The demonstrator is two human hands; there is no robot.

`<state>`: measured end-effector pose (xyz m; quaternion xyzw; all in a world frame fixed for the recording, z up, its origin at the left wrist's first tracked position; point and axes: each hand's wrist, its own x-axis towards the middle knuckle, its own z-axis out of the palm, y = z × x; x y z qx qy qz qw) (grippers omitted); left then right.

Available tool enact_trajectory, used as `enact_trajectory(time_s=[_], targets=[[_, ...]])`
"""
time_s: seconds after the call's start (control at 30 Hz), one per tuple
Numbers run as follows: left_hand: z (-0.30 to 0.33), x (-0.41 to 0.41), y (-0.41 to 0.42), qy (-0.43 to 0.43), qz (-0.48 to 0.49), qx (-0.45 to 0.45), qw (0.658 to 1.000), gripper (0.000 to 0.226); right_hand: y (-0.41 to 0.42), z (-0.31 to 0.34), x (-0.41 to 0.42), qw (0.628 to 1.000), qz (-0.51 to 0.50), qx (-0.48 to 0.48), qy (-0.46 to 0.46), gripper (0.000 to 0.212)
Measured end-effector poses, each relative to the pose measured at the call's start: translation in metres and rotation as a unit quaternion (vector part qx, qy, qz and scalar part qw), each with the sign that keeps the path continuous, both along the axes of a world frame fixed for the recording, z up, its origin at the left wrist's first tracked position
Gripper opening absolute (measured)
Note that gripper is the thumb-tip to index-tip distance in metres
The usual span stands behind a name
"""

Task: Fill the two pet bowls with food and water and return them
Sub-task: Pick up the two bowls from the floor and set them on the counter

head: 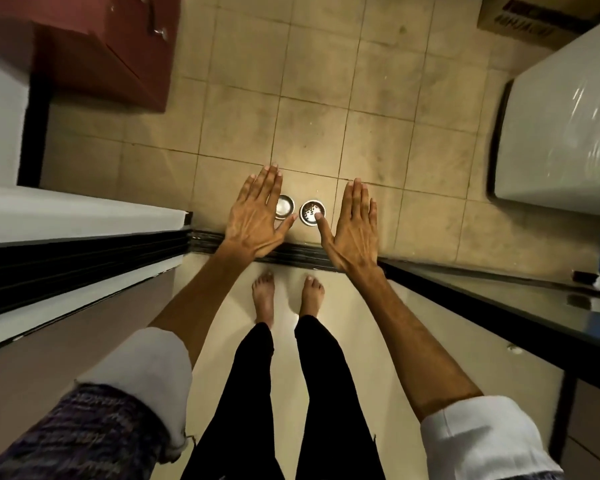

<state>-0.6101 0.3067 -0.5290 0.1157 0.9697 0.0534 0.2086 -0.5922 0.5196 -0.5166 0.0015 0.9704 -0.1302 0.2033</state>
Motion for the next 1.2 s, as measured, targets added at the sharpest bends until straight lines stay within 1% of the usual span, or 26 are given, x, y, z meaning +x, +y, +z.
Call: enact_trajectory(time_s=[0.07, 0.2, 0.4, 0.67, 0.9, 1.2], targets=[[-0.029, 0.003, -0.003, -0.011, -0.010, -0.007, 1.000, 0.089, 0.002, -0.027, 0.004, 1.000, 0.000, 0.012, -0.010, 0.090], [-0.076, 0.010, -0.006, -0.009, -0.019, 0.019, 1.000, 0.089, 0.009, -0.075, 0.010, 1.000, 0.001, 0.013, -0.016, 0.089], [-0.157, 0.017, -0.005, -0.002, -0.030, 0.019, 0.999, 0.088, 0.024, -0.158, 0.011, 0.998, 0.036, 0.036, -0.038, 0.091], [-0.271, 0.025, 0.004, 0.007, -0.029, 0.022, 0.999, 0.087, 0.036, -0.273, 0.008, 0.995, 0.076, 0.055, -0.039, 0.089], [-0.370, 0.029, -0.004, 0.008, -0.026, 0.019, 0.999, 0.087, 0.039, -0.363, 0.007, 0.995, 0.072, 0.053, -0.048, 0.088], [-0.482, 0.023, -0.015, -0.019, -0.004, 0.015, 1.000, 0.088, 0.051, -0.478, 0.008, 0.988, 0.067, 0.090, -0.102, 0.088]])
